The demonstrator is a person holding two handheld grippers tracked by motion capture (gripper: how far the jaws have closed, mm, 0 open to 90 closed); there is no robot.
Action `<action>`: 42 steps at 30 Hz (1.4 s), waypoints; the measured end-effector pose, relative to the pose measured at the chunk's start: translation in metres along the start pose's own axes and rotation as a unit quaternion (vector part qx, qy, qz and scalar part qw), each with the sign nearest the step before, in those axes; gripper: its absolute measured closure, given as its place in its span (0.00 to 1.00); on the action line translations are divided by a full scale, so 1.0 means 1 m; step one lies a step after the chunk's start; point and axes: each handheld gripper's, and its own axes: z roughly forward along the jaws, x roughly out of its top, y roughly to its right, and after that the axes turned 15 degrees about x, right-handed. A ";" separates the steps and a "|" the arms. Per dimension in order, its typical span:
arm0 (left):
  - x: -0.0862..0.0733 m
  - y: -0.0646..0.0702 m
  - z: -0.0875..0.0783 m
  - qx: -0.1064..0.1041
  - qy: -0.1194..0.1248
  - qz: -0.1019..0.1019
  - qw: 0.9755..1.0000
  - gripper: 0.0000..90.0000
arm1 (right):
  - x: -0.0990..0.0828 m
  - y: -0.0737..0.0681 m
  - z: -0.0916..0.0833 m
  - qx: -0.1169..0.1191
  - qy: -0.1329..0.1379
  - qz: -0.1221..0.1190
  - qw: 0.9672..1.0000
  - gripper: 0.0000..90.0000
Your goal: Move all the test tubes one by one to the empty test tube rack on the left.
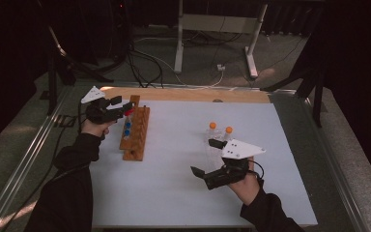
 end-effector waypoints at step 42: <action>-0.050 0.085 -0.105 -0.136 0.024 0.070 0.988 0.01 | -0.071 0.123 -0.028 -0.137 -0.052 0.094 0.985 0.66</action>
